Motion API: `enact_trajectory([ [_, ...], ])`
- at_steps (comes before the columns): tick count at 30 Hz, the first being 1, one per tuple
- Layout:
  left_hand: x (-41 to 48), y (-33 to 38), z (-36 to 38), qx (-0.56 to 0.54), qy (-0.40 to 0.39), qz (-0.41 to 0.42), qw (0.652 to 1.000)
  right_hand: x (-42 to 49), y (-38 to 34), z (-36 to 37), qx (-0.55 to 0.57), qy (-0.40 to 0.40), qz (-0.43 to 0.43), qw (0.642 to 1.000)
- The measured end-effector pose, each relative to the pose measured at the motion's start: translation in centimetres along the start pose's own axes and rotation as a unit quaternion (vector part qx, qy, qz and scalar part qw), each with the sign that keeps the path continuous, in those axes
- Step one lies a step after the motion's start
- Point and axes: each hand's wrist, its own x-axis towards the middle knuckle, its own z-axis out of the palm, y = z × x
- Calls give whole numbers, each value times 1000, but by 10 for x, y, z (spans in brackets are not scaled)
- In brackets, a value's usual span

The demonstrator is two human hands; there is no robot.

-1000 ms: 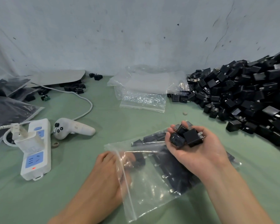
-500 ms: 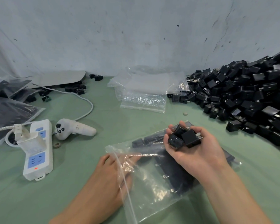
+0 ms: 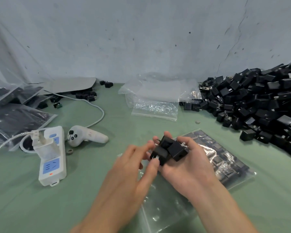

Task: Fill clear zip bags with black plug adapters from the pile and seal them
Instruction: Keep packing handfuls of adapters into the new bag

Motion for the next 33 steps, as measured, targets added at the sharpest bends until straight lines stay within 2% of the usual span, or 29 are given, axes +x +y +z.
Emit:
enact_trajectory([
  [3,0,-3,6,19,-7,-2,1000,-1,7,2,-5,-6,15,1000],
  [6,0,-5,5,-37,42,-17,998,-2,9,3,-20,-2,18,1000],
  [8,0,-6,1,-103,89,-61,989,-2,9,3,-9,4,18,1000],
  [12,5,-12,-14,-283,138,-153,937,-4,11,7,1,14,20,1000],
  [14,4,-27,-28,-327,123,-209,913,-5,10,7,3,24,19,1000],
  [16,-1,-46,-42,-283,76,-248,923,-6,3,6,8,36,5,999],
  [18,-9,-62,-44,-186,21,-257,948,-6,-7,4,16,44,-21,999],
  [21,-19,-61,-30,-41,-59,-174,982,-6,-21,1,31,57,-55,996],
  [23,-23,-57,-17,2,-74,-92,993,-5,-26,0,38,63,-72,995],
  [25,-26,-58,-14,1,-80,-62,995,-5,-29,-1,37,67,-78,994],
  [28,-32,-67,-24,10,-79,-80,994,-6,-31,-4,34,71,-81,994],
  [33,-39,-68,-23,115,-134,-28,984,-3,-33,-5,33,83,-85,992],
])
